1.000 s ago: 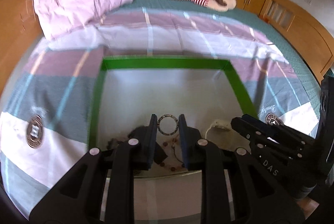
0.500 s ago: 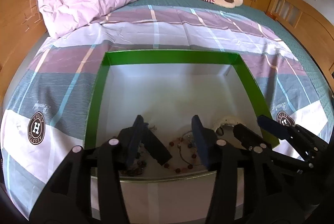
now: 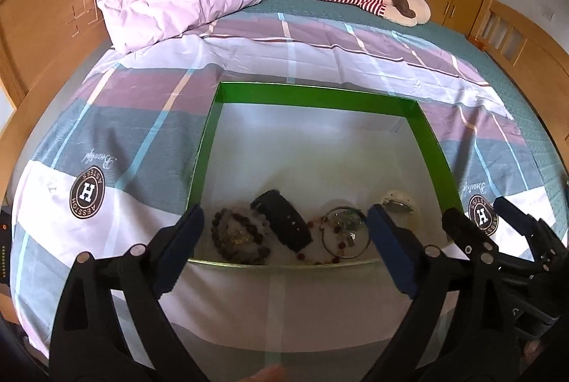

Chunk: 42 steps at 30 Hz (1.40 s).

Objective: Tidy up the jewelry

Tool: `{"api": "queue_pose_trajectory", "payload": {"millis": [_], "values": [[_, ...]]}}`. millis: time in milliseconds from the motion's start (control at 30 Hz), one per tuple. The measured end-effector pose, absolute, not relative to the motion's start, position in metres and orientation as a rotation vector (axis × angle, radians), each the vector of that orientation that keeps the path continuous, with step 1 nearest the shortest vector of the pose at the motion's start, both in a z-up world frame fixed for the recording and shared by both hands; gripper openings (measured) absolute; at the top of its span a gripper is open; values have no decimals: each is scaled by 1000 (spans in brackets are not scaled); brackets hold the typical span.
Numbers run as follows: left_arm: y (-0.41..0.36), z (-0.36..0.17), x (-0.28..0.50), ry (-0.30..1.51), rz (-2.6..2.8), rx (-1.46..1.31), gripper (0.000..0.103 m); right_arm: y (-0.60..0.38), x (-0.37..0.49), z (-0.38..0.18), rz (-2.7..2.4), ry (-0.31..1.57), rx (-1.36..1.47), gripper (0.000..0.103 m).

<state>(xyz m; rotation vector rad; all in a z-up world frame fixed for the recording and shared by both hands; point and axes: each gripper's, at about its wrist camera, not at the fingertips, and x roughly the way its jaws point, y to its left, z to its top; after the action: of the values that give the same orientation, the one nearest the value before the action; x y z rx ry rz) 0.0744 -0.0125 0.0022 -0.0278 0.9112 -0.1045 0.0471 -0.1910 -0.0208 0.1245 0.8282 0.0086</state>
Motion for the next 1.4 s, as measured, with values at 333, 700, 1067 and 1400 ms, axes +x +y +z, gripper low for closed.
{"api": "queue_pose_trajectory", "payload": {"millis": [333, 700, 1067, 1400], "values": [[-15, 1, 73, 910, -79, -3, 98, -192, 49, -24, -10, 845, 128, 98], [-16, -1, 72, 913, -91, -6, 99, -188, 49, -27, -25, 854, 108, 98], [-15, -1, 72, 913, -88, -1, 100, -187, 49, -27, -28, 854, 105, 98], [-14, -1, 72, 917, -88, -2, 101, -187, 49, -27, -29, 854, 106, 98]]}}
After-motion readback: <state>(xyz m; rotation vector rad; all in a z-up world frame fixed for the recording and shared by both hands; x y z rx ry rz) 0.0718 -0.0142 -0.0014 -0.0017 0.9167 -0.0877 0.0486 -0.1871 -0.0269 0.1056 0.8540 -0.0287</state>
